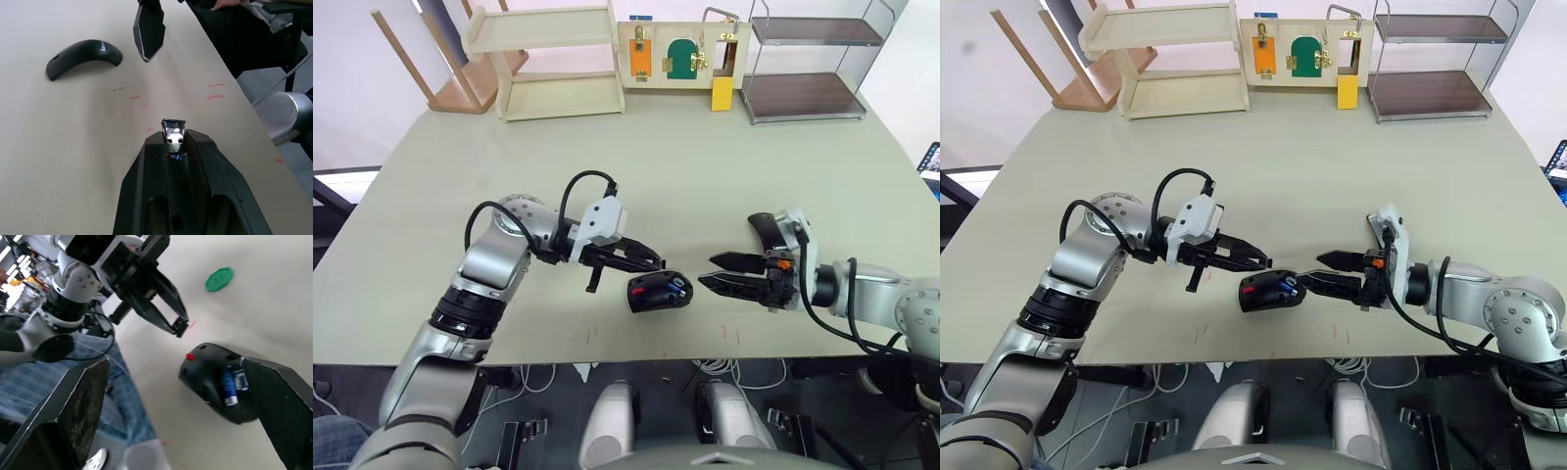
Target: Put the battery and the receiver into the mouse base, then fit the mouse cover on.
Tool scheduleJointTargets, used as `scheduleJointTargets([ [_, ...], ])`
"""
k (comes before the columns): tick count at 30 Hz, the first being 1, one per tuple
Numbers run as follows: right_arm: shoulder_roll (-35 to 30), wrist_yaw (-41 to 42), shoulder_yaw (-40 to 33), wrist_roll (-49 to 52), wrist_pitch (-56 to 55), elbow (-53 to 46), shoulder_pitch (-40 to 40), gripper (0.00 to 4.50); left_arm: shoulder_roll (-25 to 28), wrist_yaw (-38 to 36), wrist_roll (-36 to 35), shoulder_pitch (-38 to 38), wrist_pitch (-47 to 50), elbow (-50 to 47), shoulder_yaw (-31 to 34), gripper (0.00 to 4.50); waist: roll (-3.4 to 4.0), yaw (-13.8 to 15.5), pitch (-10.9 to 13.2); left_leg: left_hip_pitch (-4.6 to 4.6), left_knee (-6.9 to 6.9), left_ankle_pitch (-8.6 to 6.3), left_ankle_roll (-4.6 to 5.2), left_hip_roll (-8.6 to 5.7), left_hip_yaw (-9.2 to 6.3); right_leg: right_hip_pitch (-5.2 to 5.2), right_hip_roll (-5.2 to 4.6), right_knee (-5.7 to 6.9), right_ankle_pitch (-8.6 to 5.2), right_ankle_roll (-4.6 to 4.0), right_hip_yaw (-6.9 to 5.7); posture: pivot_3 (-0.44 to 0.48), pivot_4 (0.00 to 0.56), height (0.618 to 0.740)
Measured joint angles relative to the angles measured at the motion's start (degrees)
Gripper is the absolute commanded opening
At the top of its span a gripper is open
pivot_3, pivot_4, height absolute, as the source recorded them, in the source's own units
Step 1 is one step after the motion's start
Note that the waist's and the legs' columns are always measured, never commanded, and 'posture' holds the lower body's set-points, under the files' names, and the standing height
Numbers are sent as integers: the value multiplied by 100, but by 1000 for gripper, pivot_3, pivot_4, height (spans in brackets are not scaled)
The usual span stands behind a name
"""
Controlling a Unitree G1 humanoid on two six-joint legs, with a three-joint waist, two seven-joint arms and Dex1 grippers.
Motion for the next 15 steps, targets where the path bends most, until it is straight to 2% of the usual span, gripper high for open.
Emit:
scheduleJointTargets([
  [2, 27, -117, 10, 151, 48, 39, -29, 4500, -15, -6, 9, -23, -9, -2, -3, 110, 0, -11, 0, 0, 0, 0, 0, 0, 0, 0, 0, 0, 0, 0, 0, 0, 150, 740],
  [3, 141, -647, 83, 630, 93, 222, -144, 4500, -52, -10, 29, -53, -20, 4, -8, 110, 0, -38, 0, 0, 0, 0, 0, 0, -1, 0, 1, 0, 0, 1, 0, 0, 150, 740],
  [7, 219, -1518, 361, 1521, 65, 417, -223, 4500, -108, -17, 67, -90, -48, -6, -118, 110, 0, -52, 1, 0, -2, 0, 1, 1, -1, -2, 1, 0, 0, 1, 0, 0, 150, 740],
  [15, 222, -2242, 784, 2200, -66, 428, -420, 4500, -150, -16, 67, -91, -48, -18, -147, 110, 0, -52, 1, -1, -3, 0, 1, 1, -2, -2, 1, 0, 0, 3, 0, 0, 150, 740],
])
